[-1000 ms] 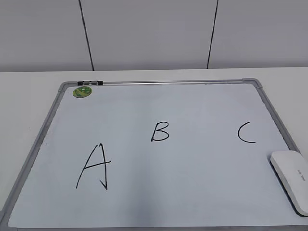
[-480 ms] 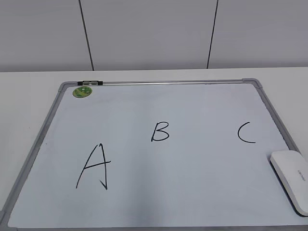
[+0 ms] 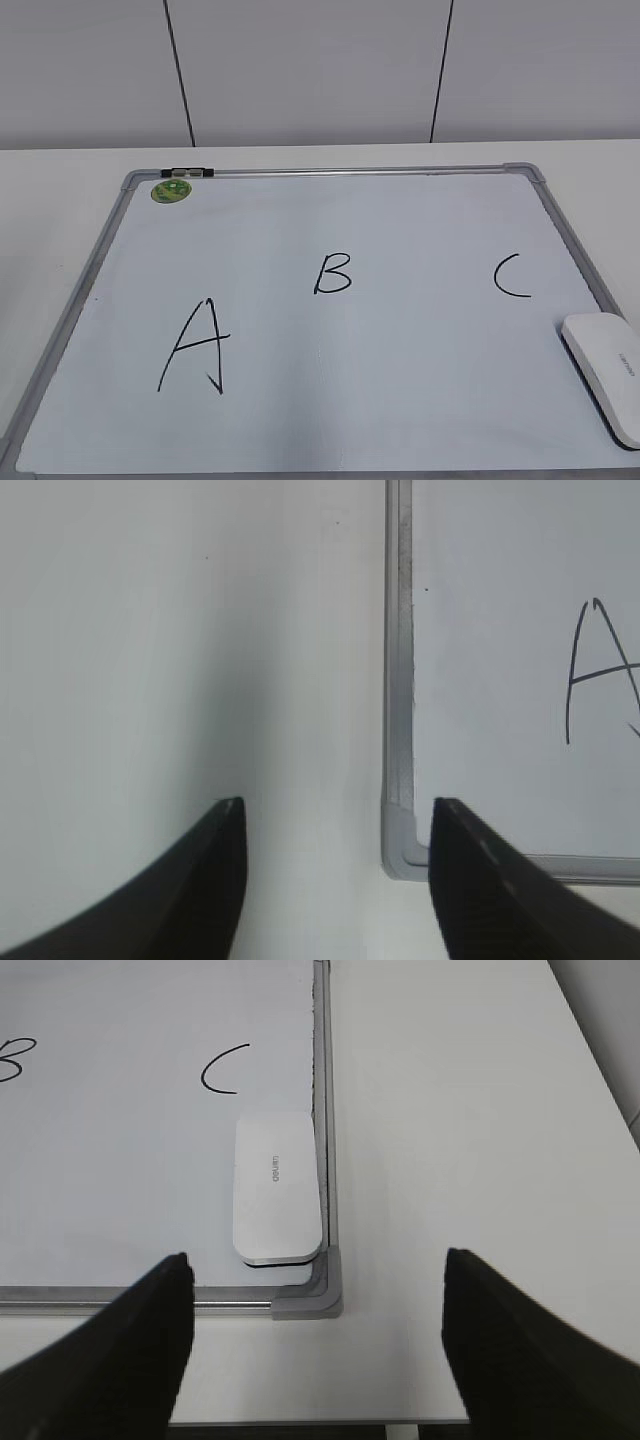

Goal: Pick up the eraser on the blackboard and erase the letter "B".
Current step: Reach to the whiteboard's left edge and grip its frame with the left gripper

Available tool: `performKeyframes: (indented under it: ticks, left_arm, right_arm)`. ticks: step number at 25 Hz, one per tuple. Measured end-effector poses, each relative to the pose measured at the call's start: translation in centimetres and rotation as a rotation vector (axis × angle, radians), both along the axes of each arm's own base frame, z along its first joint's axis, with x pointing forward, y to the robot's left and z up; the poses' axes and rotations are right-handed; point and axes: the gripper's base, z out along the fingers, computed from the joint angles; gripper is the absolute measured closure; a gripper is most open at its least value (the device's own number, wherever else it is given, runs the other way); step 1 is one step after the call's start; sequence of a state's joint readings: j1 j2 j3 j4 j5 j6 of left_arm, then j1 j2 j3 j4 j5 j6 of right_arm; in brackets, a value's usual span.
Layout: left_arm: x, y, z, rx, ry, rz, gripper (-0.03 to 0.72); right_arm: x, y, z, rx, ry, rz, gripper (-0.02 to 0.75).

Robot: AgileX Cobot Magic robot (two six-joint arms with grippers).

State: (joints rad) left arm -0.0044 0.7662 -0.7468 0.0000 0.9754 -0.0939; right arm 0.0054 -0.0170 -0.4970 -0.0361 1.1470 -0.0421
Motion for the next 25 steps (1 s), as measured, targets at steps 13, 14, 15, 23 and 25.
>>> performKeyframes:
  ticks: [13,14,15,23,25]
  left_arm:
    - [10.6,-0.5,-1.5,-0.044,0.217,-0.015,0.251]
    - [11.3,-0.5,-1.3,-0.044,0.216,-0.019,0.251]
    - [12.0,-0.5,-1.3,-0.045,0.220,-0.023,0.251]
    - [15.8,-0.7,-2.8,-0.040,0.289,-0.074,0.251]
    - [16.6,-0.7,-4.0,-0.039,0.332,-0.081,0.251]
  right_arm:
    - [0.0,0.0,0.0,0.000,0.000,0.000,0.164]
    - [0.0,0.0,0.0,0.000,0.000,0.000,0.164]
    - [0.0,0.0,0.0,0.000,0.000,0.000,0.164]
    - [0.0,0.0,0.0,0.000,0.000,0.000,0.164]
    - [0.0,0.0,0.0,0.000,0.000,0.000,0.164]
